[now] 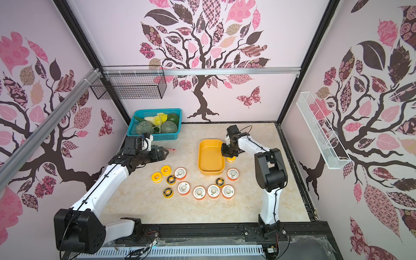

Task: Put the sealing tape into the storage box
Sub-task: Move the storage box to the center of the board.

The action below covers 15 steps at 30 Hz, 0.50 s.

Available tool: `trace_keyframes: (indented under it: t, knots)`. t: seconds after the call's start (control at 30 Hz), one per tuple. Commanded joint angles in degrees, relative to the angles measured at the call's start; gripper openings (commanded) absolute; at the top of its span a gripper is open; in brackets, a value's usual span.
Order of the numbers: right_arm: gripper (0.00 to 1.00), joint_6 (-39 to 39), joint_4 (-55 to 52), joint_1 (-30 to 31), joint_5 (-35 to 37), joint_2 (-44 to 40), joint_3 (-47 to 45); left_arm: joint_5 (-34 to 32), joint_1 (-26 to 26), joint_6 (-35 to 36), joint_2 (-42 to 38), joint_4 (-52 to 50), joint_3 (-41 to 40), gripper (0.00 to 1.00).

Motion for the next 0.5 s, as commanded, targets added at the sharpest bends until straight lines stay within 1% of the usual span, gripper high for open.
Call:
trace_keyframes:
  t: [0.0, 0.1, 0.17, 0.23, 0.3, 0.37, 0.47]
  knots:
    - [0.31, 0.72, -0.96, 0.45, -0.95, -2.48, 0.07, 0.01, -0.02, -0.20, 0.73, -1.38, 1.54, 0.99]
    - [0.39, 1.26, -0.72, 0.38, -2.37, -3.45, 0.58, -1.36, -1.28, 0.35, 1.51, -2.89, 2.45, 0.99]
    - [0.41, 2.02, 0.21, 0.13, -3.93, -4.52, 0.36, -3.25, -2.96, 0.91, 1.94, -4.08, 2.96, 0.98]
    - [0.42, 2.77, 1.24, -0.37, -4.74, -6.13, -0.43, -5.34, -4.76, 1.11, 2.39, -5.14, 3.44, 0.98]
    - [0.42, 3.26, 2.05, -1.21, -5.14, -8.06, -1.62, -5.93, -6.13, 0.33, 2.78, -5.66, 3.39, 0.98]
    - [0.43, 3.56, 2.92, -2.75, -5.74, -10.16, -3.46, -6.07, -7.51, -1.02, 3.31, -5.59, 2.68, 0.98]
    - [0.43, 3.77, 4.99, -6.29, -7.33, -14.35, -7.68, -9.30, -11.09, -2.67, 4.85, -5.56, 2.04, 0.98]
